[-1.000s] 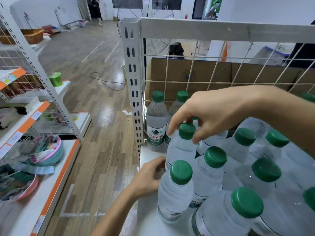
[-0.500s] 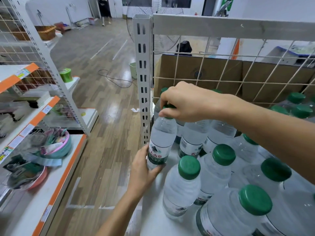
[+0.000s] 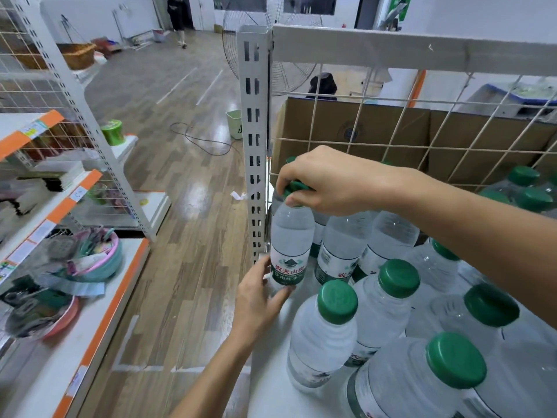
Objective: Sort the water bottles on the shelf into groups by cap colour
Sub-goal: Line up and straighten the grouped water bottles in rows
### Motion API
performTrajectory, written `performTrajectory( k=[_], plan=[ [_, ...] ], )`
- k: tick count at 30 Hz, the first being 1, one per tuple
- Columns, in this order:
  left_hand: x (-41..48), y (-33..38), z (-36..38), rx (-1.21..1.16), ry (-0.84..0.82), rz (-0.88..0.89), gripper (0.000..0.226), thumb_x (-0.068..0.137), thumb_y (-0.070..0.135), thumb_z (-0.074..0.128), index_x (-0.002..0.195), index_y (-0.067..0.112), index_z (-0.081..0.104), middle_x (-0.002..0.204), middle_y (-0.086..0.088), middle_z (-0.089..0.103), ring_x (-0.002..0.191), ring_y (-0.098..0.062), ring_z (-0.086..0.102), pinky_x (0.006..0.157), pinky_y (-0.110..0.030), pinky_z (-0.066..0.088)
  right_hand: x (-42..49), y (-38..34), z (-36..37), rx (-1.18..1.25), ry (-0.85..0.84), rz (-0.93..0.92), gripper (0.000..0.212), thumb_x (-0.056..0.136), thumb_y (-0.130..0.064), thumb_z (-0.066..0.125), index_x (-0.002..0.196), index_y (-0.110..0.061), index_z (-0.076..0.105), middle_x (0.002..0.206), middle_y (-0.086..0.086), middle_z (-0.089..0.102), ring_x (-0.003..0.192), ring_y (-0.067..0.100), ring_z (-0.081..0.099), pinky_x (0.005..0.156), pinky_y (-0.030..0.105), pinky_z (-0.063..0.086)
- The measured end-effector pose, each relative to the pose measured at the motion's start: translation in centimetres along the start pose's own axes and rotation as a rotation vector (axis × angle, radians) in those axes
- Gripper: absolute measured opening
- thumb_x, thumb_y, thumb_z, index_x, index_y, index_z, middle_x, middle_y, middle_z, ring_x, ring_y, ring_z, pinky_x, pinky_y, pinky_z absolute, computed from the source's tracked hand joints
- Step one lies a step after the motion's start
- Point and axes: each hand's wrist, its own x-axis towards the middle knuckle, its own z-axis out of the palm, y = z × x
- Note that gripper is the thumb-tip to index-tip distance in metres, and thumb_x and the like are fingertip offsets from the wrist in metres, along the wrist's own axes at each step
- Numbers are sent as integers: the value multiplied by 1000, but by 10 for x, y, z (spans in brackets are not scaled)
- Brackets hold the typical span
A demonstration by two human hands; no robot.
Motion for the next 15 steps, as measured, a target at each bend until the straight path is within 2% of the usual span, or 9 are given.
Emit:
performTrajectory(
  k=[4,7,9,12,13,15],
  plan=[
    [-1,-4,4,-4,45,-23,60,70,23,75,125,19,54,116,8,63,103,-10,60,86,-24,51,1,2,-2,5,-25,14,28,92,-30,54,117,-18,57,106,-3,58,99,18,53,81,27,39],
    [-2,-4,5,-19,59,-30,60,70,18,79,125,18,55,116,8,63,104,-10,61,86,-23,50,-12,8,-18,-9,-27,63,37,90,-37,55,123,-20,50,102,-4,53,91,13,48,78,26,39],
    [-2,-3,3,-32,59,-31,59,70,15,80,123,23,55,113,12,64,102,-9,62,83,-16,50,-25,16,-28,-131,-54,74,40,87,-42,58,121,-21,52,97,-8,49,88,12,46,77,28,41],
    [-5,5,2,-60,35,-20,60,70,15,80,114,42,50,105,25,60,100,-5,62,82,-19,52,-43,25,-29,-307,-244,144,46,80,-45,66,121,-29,51,99,-7,54,90,15,50,80,34,48],
    [-6,8,3,-64,33,-11,59,69,17,78,112,44,48,104,28,59,99,-5,62,81,-21,53,-45,28,-24,-311,-282,166,45,79,-43,68,119,-31,51,100,-5,57,90,17,51,80,35,48],
    [-7,11,6,-45,41,4,58,69,19,76,111,46,46,102,33,55,97,-5,61,78,-19,52,-47,35,-15,-235,-234,161,37,81,-38,68,115,-31,55,100,-1,61,84,18,53,75,34,48]
  ],
)
